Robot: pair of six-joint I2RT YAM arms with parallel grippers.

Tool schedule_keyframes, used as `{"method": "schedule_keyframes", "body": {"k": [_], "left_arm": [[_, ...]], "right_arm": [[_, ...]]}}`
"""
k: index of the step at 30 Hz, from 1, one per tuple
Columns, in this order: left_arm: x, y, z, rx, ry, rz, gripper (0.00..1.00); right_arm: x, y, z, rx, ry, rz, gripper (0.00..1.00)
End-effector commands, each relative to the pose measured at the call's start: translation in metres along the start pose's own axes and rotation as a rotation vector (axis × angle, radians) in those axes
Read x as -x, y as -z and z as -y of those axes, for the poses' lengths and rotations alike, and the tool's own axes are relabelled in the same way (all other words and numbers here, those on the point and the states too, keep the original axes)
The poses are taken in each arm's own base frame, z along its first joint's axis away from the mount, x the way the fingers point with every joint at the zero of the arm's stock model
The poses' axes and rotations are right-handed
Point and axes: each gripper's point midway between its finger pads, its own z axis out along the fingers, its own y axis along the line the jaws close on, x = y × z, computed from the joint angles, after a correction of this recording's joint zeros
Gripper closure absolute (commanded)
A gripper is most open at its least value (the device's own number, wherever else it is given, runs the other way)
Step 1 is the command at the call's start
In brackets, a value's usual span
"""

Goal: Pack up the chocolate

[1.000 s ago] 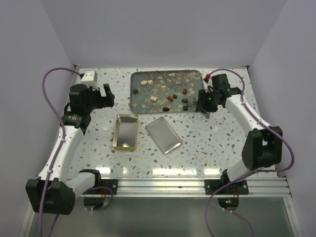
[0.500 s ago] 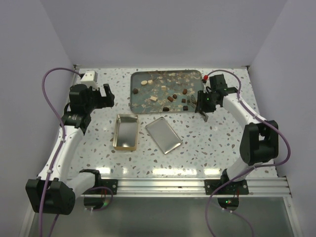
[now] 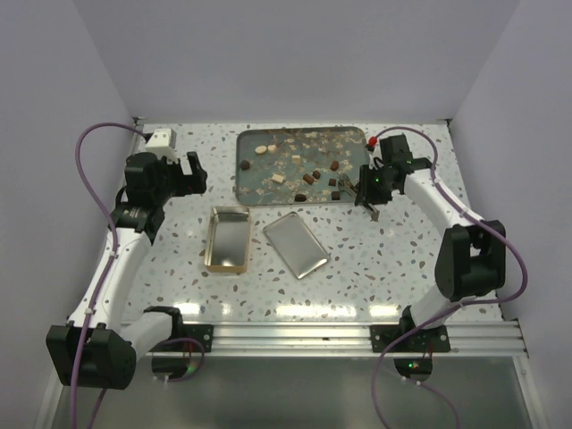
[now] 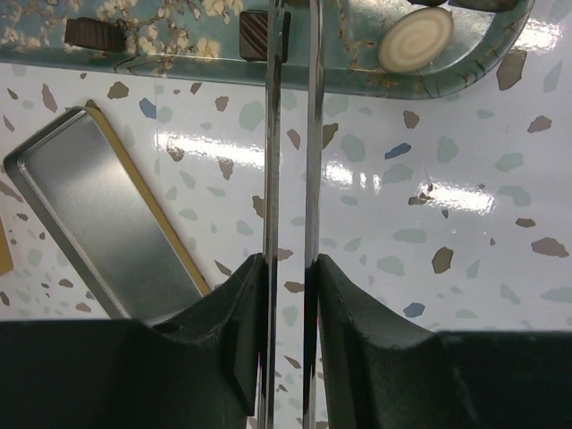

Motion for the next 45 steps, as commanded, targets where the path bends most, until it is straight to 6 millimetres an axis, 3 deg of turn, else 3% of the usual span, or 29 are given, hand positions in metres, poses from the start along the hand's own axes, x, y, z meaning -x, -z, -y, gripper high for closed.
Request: {"method": "schedule_keyframes", "body": {"k": [1,9,13,16,19,23,29,34,45], "left_arm": [[0.008,0.004,0.001,-0.006,0.011,0.031,0.0],[0.008,0.004,0.002,-0.009,0.012,0.029,0.0],[0.008,0.004,-0.01,0.06,0.016,0.015,0.0],[0.006,0.002,-0.012,0.07,0.017,0.003,0.0],[0.006,0.002,-0.013,0.08,0.019,-0.003,0.0],[0.01,0.003,-0.013,0.079,0.019,0.003,0.0],[0.011,0.003,-0.015,0.095,0.032,0.003,0.0],[0.008,0.004,-0.015,0.09,0.04,0.0,0.0],[0.005,0.008,-0.015,0.091,0.037,-0.003,0.0]], "right_arm": [[0.022,0.04,-0.014,0.023,0.049,0.107,0.78],[0.043,0.08,-0.04,0.071,0.09,0.175,0.8],[0.049,0.09,-0.073,0.134,0.132,0.195,0.8],[0.041,0.089,-0.108,0.186,0.182,0.176,0.8],[0.026,0.086,-0.15,0.252,0.237,0.147,0.8],[-0.011,0.085,-0.218,0.346,0.36,0.086,0.8],[-0.06,0.084,-0.276,0.428,0.467,-0.003,0.8],[-0.079,0.076,-0.29,0.431,0.509,-0.04,0.77],[-0.068,0.075,-0.303,0.442,0.51,-0.008,0.61]]}}
